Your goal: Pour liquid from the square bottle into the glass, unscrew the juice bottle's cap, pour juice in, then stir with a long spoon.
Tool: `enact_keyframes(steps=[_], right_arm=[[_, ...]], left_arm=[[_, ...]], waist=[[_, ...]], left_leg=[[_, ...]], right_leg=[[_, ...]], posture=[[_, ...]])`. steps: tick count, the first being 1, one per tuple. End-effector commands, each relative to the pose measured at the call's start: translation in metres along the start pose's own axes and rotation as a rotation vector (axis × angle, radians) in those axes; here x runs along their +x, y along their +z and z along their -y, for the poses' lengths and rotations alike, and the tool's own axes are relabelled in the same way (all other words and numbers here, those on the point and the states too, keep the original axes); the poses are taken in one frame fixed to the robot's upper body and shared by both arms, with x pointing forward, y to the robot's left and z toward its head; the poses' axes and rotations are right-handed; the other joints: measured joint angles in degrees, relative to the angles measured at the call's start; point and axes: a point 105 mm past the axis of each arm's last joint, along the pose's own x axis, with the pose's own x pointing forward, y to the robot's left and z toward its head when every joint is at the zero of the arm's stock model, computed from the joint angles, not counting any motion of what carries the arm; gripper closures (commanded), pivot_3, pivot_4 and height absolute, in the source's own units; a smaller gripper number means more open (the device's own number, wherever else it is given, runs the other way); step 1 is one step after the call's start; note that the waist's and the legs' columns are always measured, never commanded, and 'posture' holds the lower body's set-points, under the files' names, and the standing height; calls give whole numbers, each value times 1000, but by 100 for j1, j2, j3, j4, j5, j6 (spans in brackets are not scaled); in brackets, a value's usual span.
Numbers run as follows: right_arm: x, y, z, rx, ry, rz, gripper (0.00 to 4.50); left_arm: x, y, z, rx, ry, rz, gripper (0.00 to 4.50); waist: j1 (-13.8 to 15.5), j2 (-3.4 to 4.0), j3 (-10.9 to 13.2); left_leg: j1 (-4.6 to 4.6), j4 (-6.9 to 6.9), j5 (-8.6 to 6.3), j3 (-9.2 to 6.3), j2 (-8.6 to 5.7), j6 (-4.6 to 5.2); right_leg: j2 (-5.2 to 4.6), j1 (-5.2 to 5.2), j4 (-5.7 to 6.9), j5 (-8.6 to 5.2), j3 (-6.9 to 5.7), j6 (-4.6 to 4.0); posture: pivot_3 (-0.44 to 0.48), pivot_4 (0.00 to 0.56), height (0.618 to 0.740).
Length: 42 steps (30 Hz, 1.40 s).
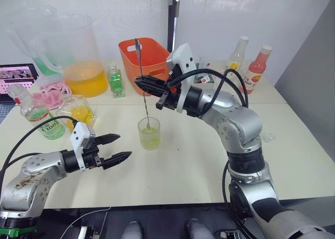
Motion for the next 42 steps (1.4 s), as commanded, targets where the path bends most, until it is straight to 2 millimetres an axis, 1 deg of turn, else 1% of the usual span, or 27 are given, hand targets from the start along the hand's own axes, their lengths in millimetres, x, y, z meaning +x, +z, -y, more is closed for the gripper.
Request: enact_keyframes(steps=[1,7,10,17,22,26,29,32,34,36,38,39,40,42], right_arm=[[-2,10,-5,-45,16,17,4500],[-8,-2,-1,-128,-4,-71,4500],[-8,-3,0,-120,-2,-68,4500],[-11,12,2,-66,3,-9,4500],[-19,28,9,-9,2,41,4500],[-32,44,22,22,-12,62,4500],[-45,53,32,31,-35,37,4500],[-61,62,50,78,-96,4,4500],[-75,68,69,116,-170,-42,4500],[-85,72,83,164,-228,-79,4500],[-93,73,91,155,-279,-145,4500],[-99,69,97,131,-335,-230,4500],[-105,66,99,112,-372,-309,4500],[-113,60,100,150,-384,-402,4500]], left_arm=[[1,5,0,38,-4,14,21],[1,6,-1,47,-5,19,21],[0,5,-2,51,-2,17,21],[1,6,-3,53,5,28,21],[0,10,-4,60,8,57,21],[-7,15,3,74,-25,106,21],[-12,21,0,100,-9,132,21],[-15,27,0,140,-3,158,21],[-17,32,4,143,-23,186,21],[-18,33,6,148,-40,195,21],[-20,33,6,149,-48,192,21],[-21,33,6,150,-50,189,21],[-22,33,5,151,-50,185,21],[-23,33,3,153,-49,181,21]], waist=[[0,0,0],[0,0,0],[-1,0,0],[1,0,0],[1,0,0],[2,0,0],[4,0,0],[4,0,0],[7,0,0],[10,0,1],[4,0,1],[3,0,1],[2,2,2],[-6,2,2]], left_leg=[[0,0,0,0,0,0],[0,0,0,0,0,0],[0,0,0,0,0,0],[0,0,0,0,0,0],[0,0,0,0,0,0],[-1,0,0,0,0,0],[-1,-1,0,0,0,0],[-1,-1,0,1,0,0],[-1,-1,0,1,-1,0],[-1,-1,0,2,-1,0],[-2,-4,0,3,-2,0],[-1,-7,0,4,-2,0],[-1,-9,0,3,-2,0],[-4,-15,0,6,-2,0]], right_leg=[[0,0,0,0,0,0],[0,0,0,-1,0,-1],[0,0,-1,-1,0,-1],[0,0,-1,-1,0,-1],[0,0,-1,-1,0,-1],[-1,0,-2,-1,0,-1],[-1,1,-3,-1,0,-1],[-2,0,-5,-1,1,-2],[-2,1,-8,-1,1,-2],[-4,1,-11,-2,1,-3],[-5,0,-15,-2,1,-3],[-5,0,-16,-3,2,-5],[-4,-1,-16,-5,1,-6],[-7,-8,-17,-9,2,-8]], posture=[[0,150,703],[0,150,703],[0,150,703],[0,150,703],[0,150,703],[0,150,703],[0,150,703],[0,150,703],[0,150,703],[0,150,703],[0,150,703],[0,150,703],[0,150,703],[0,150,703]])
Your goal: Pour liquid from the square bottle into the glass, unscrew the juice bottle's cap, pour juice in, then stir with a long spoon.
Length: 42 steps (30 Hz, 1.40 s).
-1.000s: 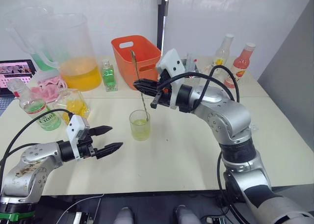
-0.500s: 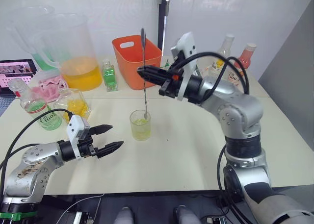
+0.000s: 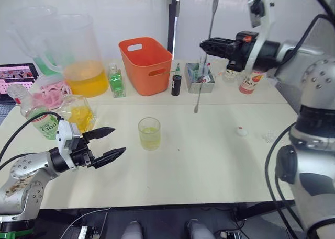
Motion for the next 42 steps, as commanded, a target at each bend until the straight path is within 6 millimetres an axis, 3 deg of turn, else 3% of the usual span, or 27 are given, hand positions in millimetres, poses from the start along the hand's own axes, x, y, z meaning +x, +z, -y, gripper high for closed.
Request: enact_keyframes(steps=[1,5,8,11,15,23,28,32,37,42], right_arm=[[-11,-12,4,19,-23,-193,4500],[-19,-46,13,193,-4,-408,4500],[-16,-92,34,382,-109,-576,4500],[-14,-119,39,432,-149,-679,4500],[-9,-171,57,443,-295,-845,4500],[4,-218,60,417,-338,-995,4500],[10,-231,56,405,-314,-1029,4500],[15,-230,53,384,-286,-1030,4500],[17,-208,57,350,-252,-982,2858],[6,-157,72,408,-280,-828,1106]], left_arm=[[-3,11,-1,59,-8,10,21],[-2,6,0,72,-17,-11,21],[-3,6,5,73,-24,5,21],[-5,7,8,69,-30,9,21],[-8,3,11,64,-15,3,21],[-15,-2,23,35,23,-7,21],[-18,-3,28,31,41,-14,21],[-20,-3,29,31,50,-22,21],[-22,-2,26,31,54,-30,0],[-25,-6,17,-20,82,-57,0]], waist=[[-14,0,0],[-18,1,1],[-39,1,1],[-27,2,1],[-26,1,1],[-28,3,2],[-33,-2,-2],[-52,-3,-4],[-66,-1,-2],[-58,26,14]], left_leg=[[0,-3,0,1,0,0],[0,-5,0,3,0,0],[2,1,0,9,0,0],[-1,2,0,8,-1,1],[-5,0,0,7,-1,1],[-9,0,0,6,-2,1],[4,7,0,4,0,0],[14,15,0,4,1,0],[16,25,0,4,1,0],[-1,25,0,5,-1,1]], right_leg=[[0,-1,-1,-1,0,-1],[-3,-1,-6,-4,1,-3],[-4,0,-5,-3,3,-3],[-3,-3,-1,-2,2,-1],[-1,-6,0,-3,2,1],[-1,-8,4,-2,2,3],[3,6,6,-2,1,4],[3,11,8,-7,0,19],[3,10,23,-10,1,25],[1,-11,35,-9,2,24]], posture=[[0,150,703],[0,150,703],[0,150,703],[0,150,703],[0,150,703],[0,150,703],[0,150,703],[0,150,703],[0,150,703],[0,150,703]])
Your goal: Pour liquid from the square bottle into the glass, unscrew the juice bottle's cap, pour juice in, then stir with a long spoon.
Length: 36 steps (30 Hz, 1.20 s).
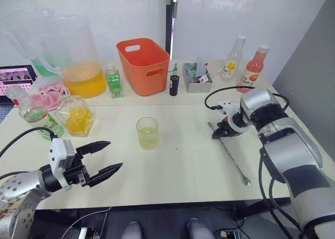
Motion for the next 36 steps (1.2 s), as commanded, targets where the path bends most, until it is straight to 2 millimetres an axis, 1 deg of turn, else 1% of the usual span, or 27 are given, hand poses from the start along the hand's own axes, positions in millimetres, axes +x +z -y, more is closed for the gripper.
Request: enact_keyframes(steps=[1,2,3,5,8,10,11,13,14,15,17,18,21,23,24,25,26,27,28,30,33,35,36], right_arm=[[-44,23,7,27,5,132,813],[-57,28,11,35,7,173,427],[-66,30,13,40,8,198,58],[-82,35,15,33,36,256,58],[-108,43,15,-52,79,398,58],[-126,46,16,-103,98,513,58],[-131,46,17,-119,100,553,58],[-148,41,13,-137,218,709,58],[-155,34,11,-177,280,782,58],[-156,23,15,-207,283,811,58],[-154,10,19,-238,263,820,58],[-153,7,19,-242,255,822,58],[-157,-4,36,-229,148,935,58],[-158,-6,38,-228,130,956,58],[-147,-34,48,-213,137,968,58],[-142,-56,54,-204,132,974,58],[-137,-75,60,-237,60,978,58],[-135,-87,62,-268,6,980,58],[-134,-90,62,-292,-28,984,58],[-126,-108,64,-401,-106,949,58],[-107,-137,69,-473,-128,890,58],[-97,-151,74,-481,-139,880,58],[-94,-156,76,-483,-142,883,58]], left_arm=[[-5,7,-8,6,25,-1,0],[-5,4,-9,2,20,-19,0],[-6,3,-9,0,16,-31,0],[-7,-2,-12,-16,11,-63,0],[-16,-9,-23,-86,19,-105,0],[-27,-14,-40,-85,69,-135,0],[-30,-16,-45,-81,84,-147,0],[-38,-21,-54,-74,99,-183,0],[-41,-22,-57,-66,105,-197,0],[-43,-22,-59,-64,107,-195,0],[-45,-21,-61,-62,106,-187,0],[-46,-20,-61,-62,104,-184,0],[-53,-20,-71,-59,136,-207,0],[-54,-20,-73,-59,138,-210,0],[-65,-27,-87,-29,217,-275,0],[-75,-32,-97,-7,273,-325,0],[-87,-38,-105,1,325,-357,0],[-95,-42,-110,5,352,-373,0],[-98,-44,-111,4,358,-373,0],[-104,-51,-113,15,373,-383,0],[-104,-56,-113,29,379,-372,0],[-102,-57,-114,37,382,-357,0],[-101,-57,-114,40,384,-348,0]], waist=[[10,2,1],[17,2,1],[28,2,1],[43,1,1],[44,2,1],[47,3,2],[50,3,2],[51,1,1],[49,1,1],[56,0,1],[69,2,2],[65,4,3],[66,5,4],[52,5,3],[50,4,2],[99,-29,-18],[129,-63,-38],[161,-72,-44],[173,-60,-42],[151,-8,-25],[149,-8,-26],[138,-18,-24],[133,-22,-24]], left_leg=[[1,-2,0,0,0,0],[0,-5,0,-1,0,0],[0,-9,0,-1,0,0],[-1,-18,-1,0,-2,-1],[-2,-27,-2,0,-2,-2],[-3,-29,-2,1,-3,-2],[-4,-29,-2,1,-3,-2],[-2,-30,-1,3,-2,-2],[-2,-32,-1,0,-2,-2],[-1,-28,-2,1,-2,-2],[2,-31,-2,0,-3,-3],[2,-27,-2,3,-8,-3],[3,-19,-2,2,-6,-3],[7,-18,-2,1,-6,-2],[10,-17,-2,4,-6,-2],[13,-25,-1,7,-6,-1],[15,-34,0,-12,0,0],[29,-37,-4,-17,8,-1],[32,-41,-9,-15,6,-2],[28,-33,-12,19,-8,-6],[29,-17,-10,20,-7,-8],[66,-18,-10,19,-3,-9],[87,-19,-12,20,-3,-13]], right_leg=[[0,1,1,-2,0,-3],[2,0,0,-4,-1,-5],[1,-1,-1,-5,0,-8],[-2,0,-7,-8,0,-14],[-2,-4,-10,-12,0,-17],[-2,-10,-6,-19,0,-6],[-2,-13,-3,-26,0,3],[-2,-13,-2,-30,0,8],[-2,-9,-4,-30,-1,7],[-2,-5,-6,-30,-1,7],[-5,10,-17,-29,-2,6],[-10,10,-16,-28,1,6],[-7,7,-9,-27,-1,11],[-7,8,-3,-30,-1,16],[-9,8,-3,-29,1,16],[-10,9,-6,-29,1,17],[2,20,-8,-38,-11,13],[10,32,-4,-52,-18,6],[7,36,-5,-54,-18,2],[-17,25,-6,-49,4,11],[-14,29,-7,-45,7,32],[-12,57,-8,-49,5,16],[-13,77,-11,-61,5,-7]], posture=[[0,150,703],[0,150,703],[0,150,703],[0,150,703],[0,150,703],[0,150,703],[0,150,703],[0,150,703],[0,150,703],[0,150,703],[0,150,703],[0,150,703],[0,150,703],[0,150,703],[0,150,703],[0,150,703],[0,150,703],[0,150,703],[0,150,703],[0,150,703],[0,150,703],[0,150,703],[0,150,703]])
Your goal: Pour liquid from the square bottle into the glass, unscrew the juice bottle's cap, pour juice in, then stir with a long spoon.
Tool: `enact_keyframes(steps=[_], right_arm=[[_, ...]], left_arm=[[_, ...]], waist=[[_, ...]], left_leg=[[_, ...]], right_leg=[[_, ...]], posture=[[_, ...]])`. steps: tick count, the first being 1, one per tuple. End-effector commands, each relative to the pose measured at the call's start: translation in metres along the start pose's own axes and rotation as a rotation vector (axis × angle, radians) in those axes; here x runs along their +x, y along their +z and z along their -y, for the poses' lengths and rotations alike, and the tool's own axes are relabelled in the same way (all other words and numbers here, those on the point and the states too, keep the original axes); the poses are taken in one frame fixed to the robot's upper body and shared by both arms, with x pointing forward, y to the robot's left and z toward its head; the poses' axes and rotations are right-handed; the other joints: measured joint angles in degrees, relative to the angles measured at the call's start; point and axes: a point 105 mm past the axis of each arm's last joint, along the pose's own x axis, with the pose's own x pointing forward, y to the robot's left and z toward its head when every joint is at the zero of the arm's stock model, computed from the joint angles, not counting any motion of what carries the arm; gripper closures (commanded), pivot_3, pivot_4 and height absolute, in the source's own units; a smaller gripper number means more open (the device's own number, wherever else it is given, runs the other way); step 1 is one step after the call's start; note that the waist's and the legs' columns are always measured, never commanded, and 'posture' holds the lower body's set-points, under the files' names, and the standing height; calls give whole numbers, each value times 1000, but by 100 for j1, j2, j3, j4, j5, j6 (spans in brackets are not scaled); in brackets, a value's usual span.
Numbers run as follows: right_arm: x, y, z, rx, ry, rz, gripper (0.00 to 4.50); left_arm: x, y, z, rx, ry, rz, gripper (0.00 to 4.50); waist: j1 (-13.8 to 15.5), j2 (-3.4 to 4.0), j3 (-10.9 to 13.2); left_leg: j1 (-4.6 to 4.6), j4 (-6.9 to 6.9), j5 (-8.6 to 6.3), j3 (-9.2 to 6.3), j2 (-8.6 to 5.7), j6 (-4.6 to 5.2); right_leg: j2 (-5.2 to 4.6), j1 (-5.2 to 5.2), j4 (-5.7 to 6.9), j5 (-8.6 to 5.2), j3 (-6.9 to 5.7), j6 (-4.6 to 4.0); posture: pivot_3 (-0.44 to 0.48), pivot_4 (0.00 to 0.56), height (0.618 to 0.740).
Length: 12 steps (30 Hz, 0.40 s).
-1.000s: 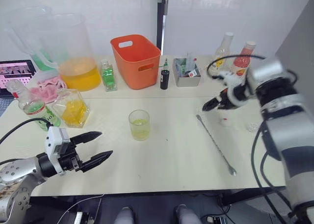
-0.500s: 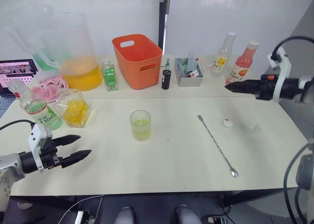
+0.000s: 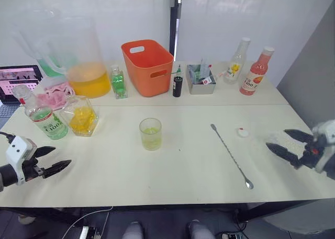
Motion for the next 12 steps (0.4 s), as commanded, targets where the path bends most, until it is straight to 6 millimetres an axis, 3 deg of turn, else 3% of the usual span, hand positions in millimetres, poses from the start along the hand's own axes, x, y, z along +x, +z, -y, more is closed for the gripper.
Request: enact_keyframes(steps=[1,12], right_arm=[[-9,-8,3,-53,-25,43,58],[-12,-22,5,-58,-48,67,58]], left_arm=[[0,10,-4,37,19,47,0],[-4,8,3,40,19,37,0]], waist=[[-13,-9,0],[-87,-9,0]], left_leg=[[20,-1,-14,-1,0,-22],[30,-3,-5,-1,1,-12]], right_leg=[[0,23,-5,-2,-1,-3],[0,35,-11,8,0,-9]], posture=[[0,150,703],[0,150,703]])
